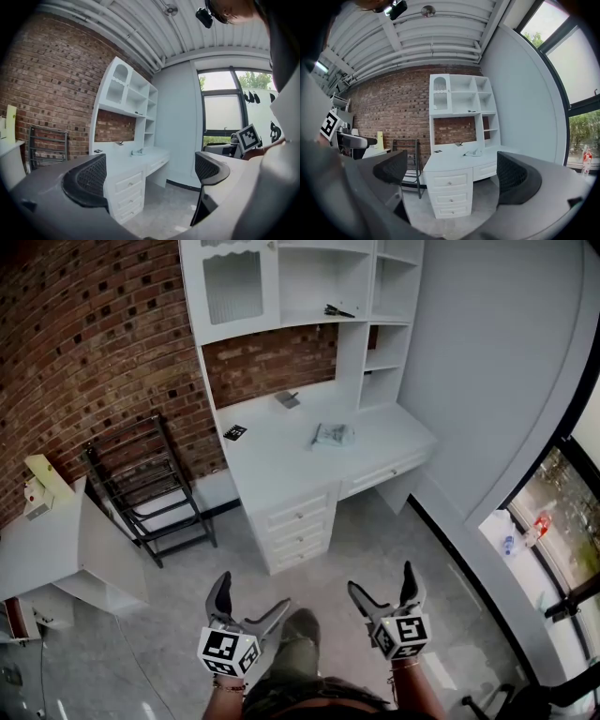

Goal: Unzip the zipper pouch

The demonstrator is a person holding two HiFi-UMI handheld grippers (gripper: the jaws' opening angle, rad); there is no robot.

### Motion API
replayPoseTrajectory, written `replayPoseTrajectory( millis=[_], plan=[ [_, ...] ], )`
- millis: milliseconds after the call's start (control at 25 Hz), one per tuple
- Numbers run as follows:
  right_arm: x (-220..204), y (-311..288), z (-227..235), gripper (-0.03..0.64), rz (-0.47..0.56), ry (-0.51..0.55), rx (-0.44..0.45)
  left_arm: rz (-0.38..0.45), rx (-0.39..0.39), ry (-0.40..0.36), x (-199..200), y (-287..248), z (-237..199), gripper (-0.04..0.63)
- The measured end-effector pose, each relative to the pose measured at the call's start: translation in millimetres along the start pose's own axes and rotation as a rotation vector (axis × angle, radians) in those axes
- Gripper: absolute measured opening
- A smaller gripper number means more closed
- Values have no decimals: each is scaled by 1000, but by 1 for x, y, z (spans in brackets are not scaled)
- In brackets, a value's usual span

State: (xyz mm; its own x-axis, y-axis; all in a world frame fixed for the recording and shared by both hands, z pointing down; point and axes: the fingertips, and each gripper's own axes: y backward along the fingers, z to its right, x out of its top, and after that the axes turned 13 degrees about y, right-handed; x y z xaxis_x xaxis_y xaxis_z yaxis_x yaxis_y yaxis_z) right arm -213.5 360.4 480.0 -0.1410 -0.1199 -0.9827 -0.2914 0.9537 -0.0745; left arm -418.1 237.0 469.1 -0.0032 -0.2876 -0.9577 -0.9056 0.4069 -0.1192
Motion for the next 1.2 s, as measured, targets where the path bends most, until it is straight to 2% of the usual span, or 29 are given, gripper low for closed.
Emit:
replayPoseTrajectory(
  millis=[240,480,680,960,1200],
  plan=[
    [-1,-23,20,568,-1,-7,-23,-2,-16,8,5,-33,-9,568],
    [-6,-72,43,566,2,-19,-38,6,-34,-3,17,-87,-33,567],
    [-3,-122,70,566,-12,-27,-39,5,-19,7,34,-146,-66,566],
    [0,-199,111,565,-30,-58,-58,-10,-65,-24,59,-237,-87,566],
    [6,-266,136,565,-42,-41,-65,-44,-64,-18,73,-301,-116,566]
  ],
)
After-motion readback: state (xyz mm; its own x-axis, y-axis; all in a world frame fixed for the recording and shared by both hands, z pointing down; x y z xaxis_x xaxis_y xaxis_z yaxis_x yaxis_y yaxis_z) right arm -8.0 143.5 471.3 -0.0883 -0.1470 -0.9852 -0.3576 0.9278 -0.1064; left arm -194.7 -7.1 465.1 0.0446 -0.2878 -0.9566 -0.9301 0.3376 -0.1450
